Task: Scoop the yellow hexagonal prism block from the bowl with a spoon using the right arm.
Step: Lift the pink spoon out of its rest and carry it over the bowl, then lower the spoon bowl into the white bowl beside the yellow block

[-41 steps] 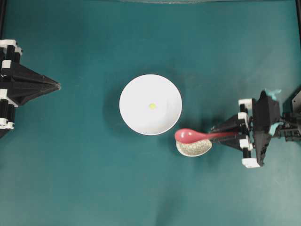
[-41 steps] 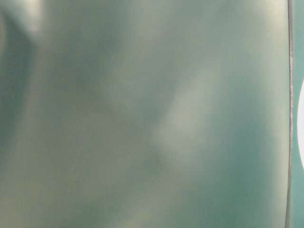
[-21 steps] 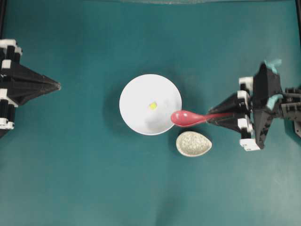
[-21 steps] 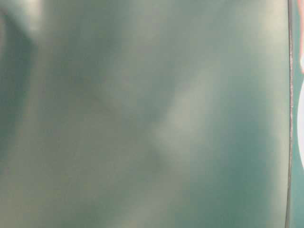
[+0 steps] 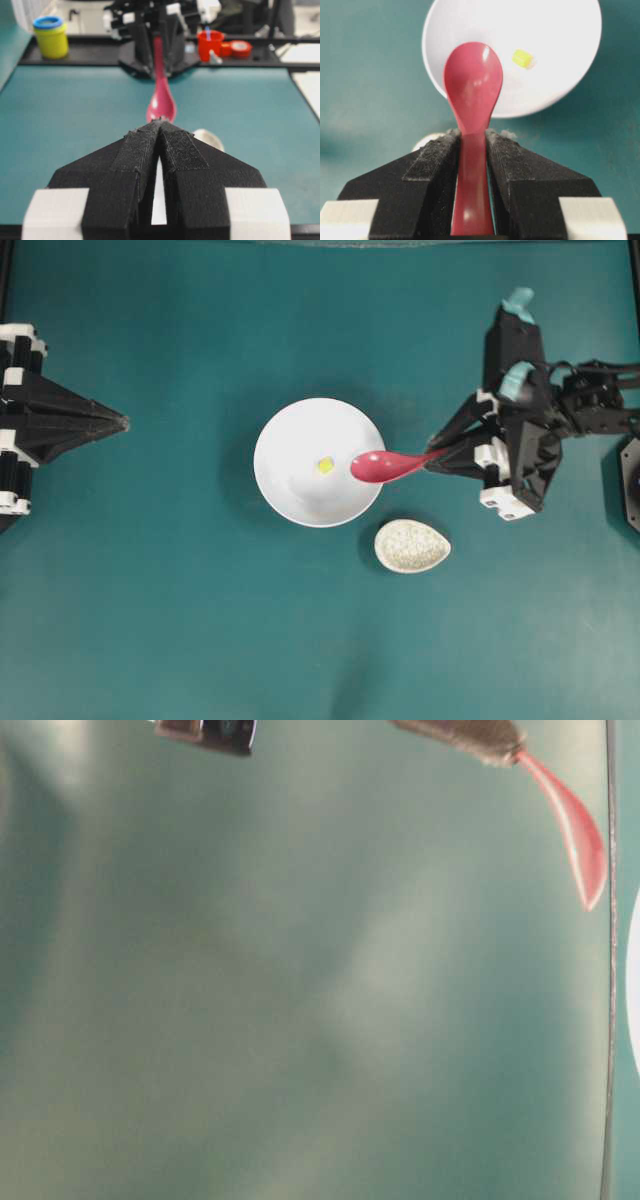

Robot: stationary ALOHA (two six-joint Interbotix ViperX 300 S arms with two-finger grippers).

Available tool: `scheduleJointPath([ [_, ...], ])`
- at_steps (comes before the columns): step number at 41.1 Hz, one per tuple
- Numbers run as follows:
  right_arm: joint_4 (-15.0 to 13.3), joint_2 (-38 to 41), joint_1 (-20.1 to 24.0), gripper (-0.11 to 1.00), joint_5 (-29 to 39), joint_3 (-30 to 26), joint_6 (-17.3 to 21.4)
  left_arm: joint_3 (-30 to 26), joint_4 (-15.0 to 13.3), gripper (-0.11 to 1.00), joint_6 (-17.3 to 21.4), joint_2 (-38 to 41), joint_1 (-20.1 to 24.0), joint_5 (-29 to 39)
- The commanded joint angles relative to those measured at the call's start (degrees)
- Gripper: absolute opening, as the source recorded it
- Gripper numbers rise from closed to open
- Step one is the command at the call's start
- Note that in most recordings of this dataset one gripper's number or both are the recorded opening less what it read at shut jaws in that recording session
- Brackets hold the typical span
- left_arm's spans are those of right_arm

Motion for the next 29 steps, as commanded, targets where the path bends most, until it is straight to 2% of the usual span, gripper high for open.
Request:
scheduleJointPath([
  [1,-0.26,1.23,-0.88,0.24,2.29,-3.60,0.09,-1.41,0.18,0.00,0.18,0.53,0.09,0.18],
  [14,-0.88,8.79,-2.46,0.24,11.60,-11.16,0.35,-1.41,0.18,0.00,-0.62,0.53,0.09,2.11],
  [24,-2.90,15.12,-2.46,0.24,19.16,-18.37,0.62,-1.41,0.18,0.00,-1.49,0.44,0.09,3.34],
  [29,-4.75,17.58,-2.55,0.24,22.68,-21.36,2.81,-1.41,0.18,0.00,-1.93,0.53,0.09,3.34],
])
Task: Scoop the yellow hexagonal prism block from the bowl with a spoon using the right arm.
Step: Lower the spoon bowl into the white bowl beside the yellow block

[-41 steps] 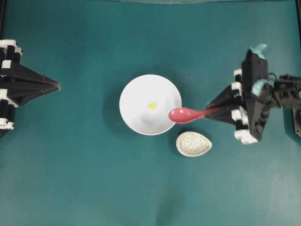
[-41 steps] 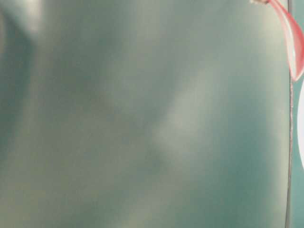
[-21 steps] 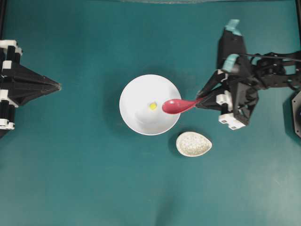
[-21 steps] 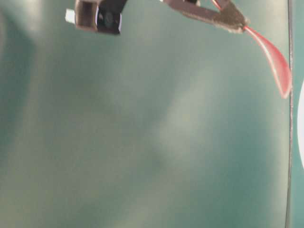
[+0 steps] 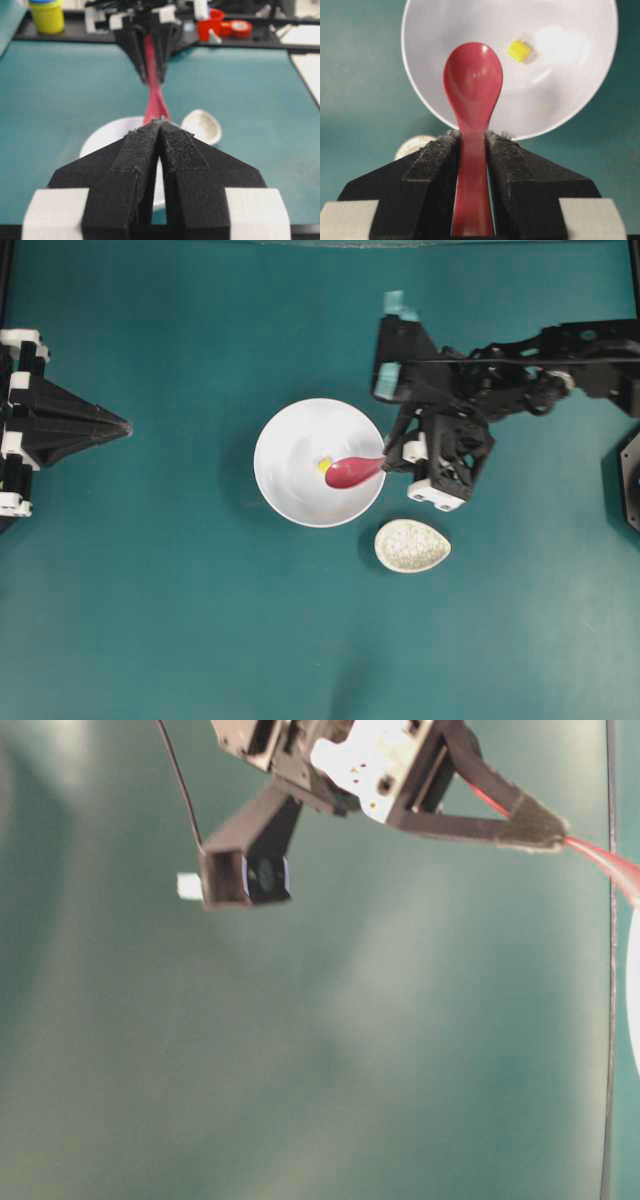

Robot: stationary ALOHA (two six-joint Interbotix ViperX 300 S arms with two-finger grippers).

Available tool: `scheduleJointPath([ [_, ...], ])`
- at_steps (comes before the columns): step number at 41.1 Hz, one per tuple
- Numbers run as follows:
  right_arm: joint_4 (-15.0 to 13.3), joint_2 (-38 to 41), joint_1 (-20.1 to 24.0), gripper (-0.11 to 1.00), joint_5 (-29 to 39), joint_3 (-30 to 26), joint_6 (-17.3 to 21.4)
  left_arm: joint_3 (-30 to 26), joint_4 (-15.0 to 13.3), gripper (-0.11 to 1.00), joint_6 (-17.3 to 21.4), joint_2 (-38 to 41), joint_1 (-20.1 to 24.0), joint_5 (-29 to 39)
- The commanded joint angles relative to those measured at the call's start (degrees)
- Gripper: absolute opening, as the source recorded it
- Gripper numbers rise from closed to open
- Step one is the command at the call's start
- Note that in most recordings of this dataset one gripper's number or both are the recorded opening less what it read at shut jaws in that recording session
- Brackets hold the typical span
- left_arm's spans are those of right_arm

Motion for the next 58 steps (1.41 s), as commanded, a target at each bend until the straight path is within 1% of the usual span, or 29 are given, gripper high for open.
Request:
scheduleJointPath([
  [1,-1.76,0.70,-0.09,0.24,2.37,-3.52,1.93,-1.41,0.09,0.00,-0.18,0.44,0.00,-0.26],
  [9,-8.88,2.55,0.00,0.24,7.21,-5.98,9.40,-1.41,0.09,0.00,-0.18,0.35,0.00,-0.09],
  [12,-10.55,2.90,-0.09,0.24,7.91,-6.42,11.34,-1.41,0.09,0.00,-0.18,0.35,0.00,0.09],
  [15,-11.51,3.08,0.00,0.24,8.00,-6.77,12.30,-1.41,0.09,0.00,-0.18,0.35,0.00,0.26],
  [37,-11.69,6.94,1.41,0.24,7.56,-7.38,12.66,-1.41,0.09,0.00,-0.09,0.26,0.00,0.44],
  [58,-11.69,10.46,2.64,0.24,1.58,-7.56,12.57,-1.41,0.00,0.00,-0.09,0.00,0.00,1.23],
])
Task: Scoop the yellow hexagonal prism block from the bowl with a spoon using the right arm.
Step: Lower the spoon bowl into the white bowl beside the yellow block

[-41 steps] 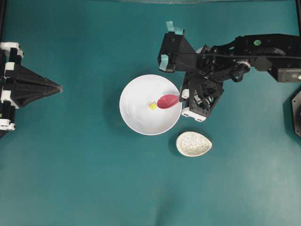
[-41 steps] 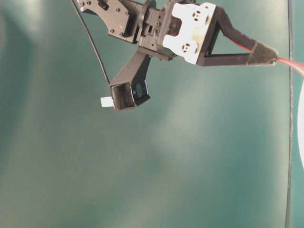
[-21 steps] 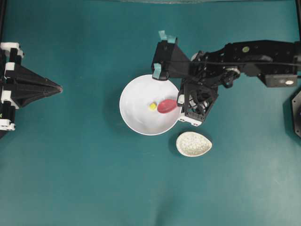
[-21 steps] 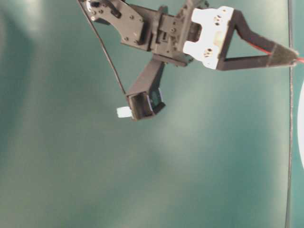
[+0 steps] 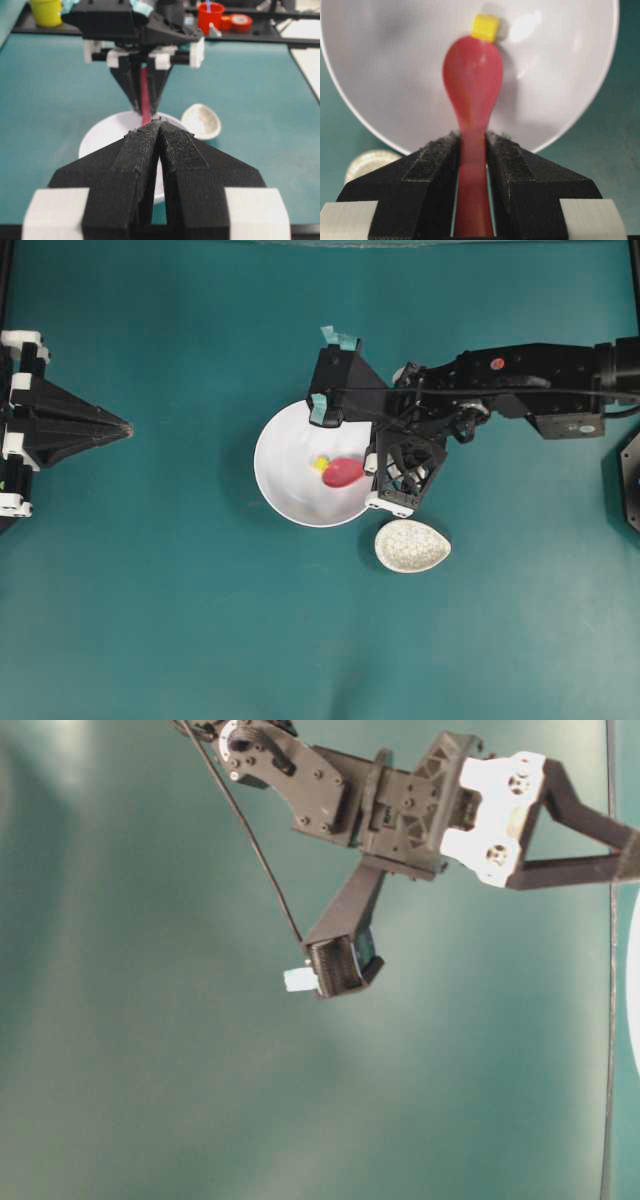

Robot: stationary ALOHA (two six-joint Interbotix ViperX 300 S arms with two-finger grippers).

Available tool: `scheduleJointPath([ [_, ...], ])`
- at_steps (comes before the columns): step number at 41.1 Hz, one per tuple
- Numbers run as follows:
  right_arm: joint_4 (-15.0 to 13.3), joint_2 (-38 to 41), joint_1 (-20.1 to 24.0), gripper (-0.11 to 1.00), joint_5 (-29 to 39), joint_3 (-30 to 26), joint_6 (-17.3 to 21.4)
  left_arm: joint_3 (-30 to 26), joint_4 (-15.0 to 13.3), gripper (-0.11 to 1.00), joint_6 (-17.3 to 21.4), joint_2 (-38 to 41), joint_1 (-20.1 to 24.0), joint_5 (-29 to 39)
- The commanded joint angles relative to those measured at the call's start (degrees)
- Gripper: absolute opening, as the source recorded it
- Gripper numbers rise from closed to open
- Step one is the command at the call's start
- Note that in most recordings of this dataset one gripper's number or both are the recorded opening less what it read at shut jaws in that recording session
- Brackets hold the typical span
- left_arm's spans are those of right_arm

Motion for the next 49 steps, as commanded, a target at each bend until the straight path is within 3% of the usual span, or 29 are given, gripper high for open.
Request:
scheduleJointPath([
  [1,0.00,-0.53,0.09,0.24,-1.49,-1.49,0.00,-1.41,0.09,0.00,0.00,0.18,0.09,-0.09],
  [15,-0.18,0.44,0.09,0.24,-5.71,-1.49,-0.09,-1.41,0.09,0.00,0.00,0.09,0.09,0.62],
  [49,-3.60,0.70,-0.26,0.24,-11.95,-1.41,0.00,-1.41,0.09,0.00,0.00,0.09,0.09,1.05],
])
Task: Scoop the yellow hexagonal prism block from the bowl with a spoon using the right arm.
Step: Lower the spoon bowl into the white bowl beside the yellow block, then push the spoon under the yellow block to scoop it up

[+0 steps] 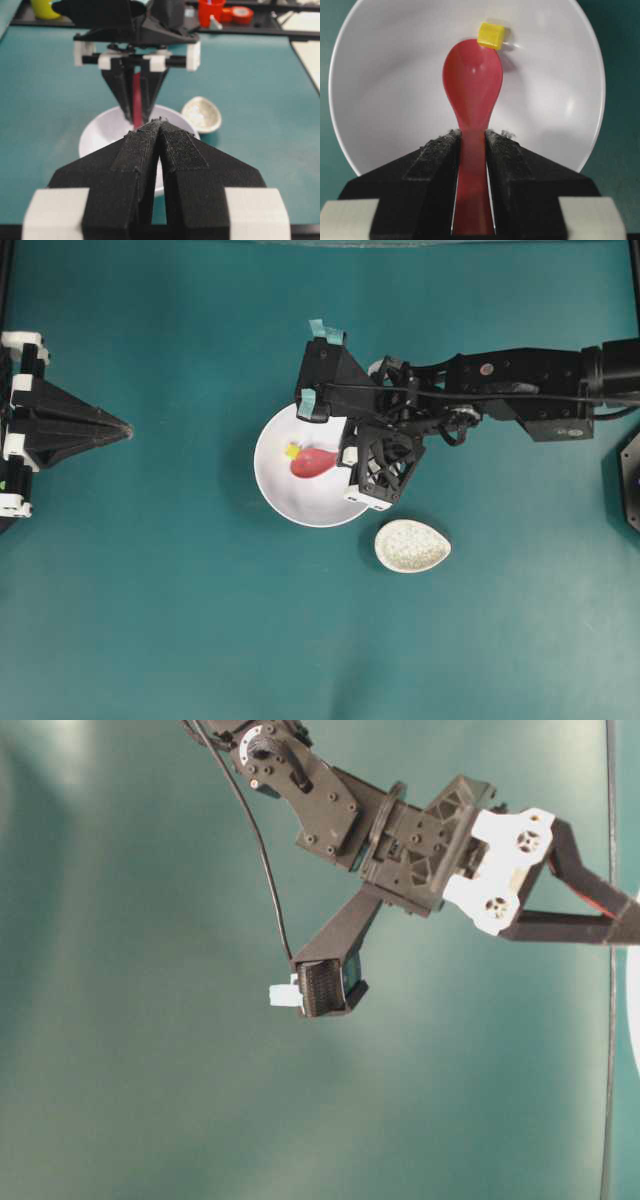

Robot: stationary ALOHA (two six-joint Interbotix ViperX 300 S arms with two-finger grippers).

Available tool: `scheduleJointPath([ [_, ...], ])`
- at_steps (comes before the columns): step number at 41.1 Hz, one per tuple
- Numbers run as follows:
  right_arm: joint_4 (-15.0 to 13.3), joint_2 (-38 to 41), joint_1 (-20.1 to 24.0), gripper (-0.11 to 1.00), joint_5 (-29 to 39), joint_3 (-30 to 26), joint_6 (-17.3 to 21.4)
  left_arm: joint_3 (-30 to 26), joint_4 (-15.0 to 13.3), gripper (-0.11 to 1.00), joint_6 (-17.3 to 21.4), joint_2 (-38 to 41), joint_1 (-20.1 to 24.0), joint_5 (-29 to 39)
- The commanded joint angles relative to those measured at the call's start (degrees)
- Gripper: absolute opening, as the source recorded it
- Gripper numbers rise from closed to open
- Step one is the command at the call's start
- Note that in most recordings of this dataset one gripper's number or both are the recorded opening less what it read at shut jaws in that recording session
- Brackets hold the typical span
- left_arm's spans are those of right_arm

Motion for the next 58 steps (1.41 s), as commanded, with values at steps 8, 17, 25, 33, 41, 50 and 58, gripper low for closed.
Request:
scheduleJointPath([
  [8,-0.44,-0.79,-0.62,0.24,-0.79,-1.14,-0.09,-1.41,0.00,0.00,0.00,0.26,0.09,-0.09],
  [17,-0.44,-0.79,-0.62,0.24,-2.64,-1.14,-0.09,-1.41,0.00,0.00,0.00,0.26,0.09,-0.09],
  [25,-0.53,-0.79,-0.62,0.24,-4.13,-1.05,-0.09,-1.49,0.09,0.00,0.00,0.26,0.09,0.26],
  [33,-0.44,-0.88,-0.62,0.24,-4.92,-1.05,-0.09,-1.49,0.09,0.00,0.00,0.26,0.09,0.35],
  [41,-0.35,-0.88,-0.53,0.24,-5.10,-1.05,-0.09,-1.49,0.00,0.00,0.00,0.26,0.09,0.35],
  [50,-0.35,-0.97,-0.35,0.24,-5.01,-0.88,-0.09,-1.49,0.00,0.00,0.00,0.26,0.09,0.35],
  [58,-0.26,-1.49,-0.26,0.24,-5.19,-0.26,-0.09,-1.41,0.09,0.00,0.00,0.26,0.09,0.35],
])
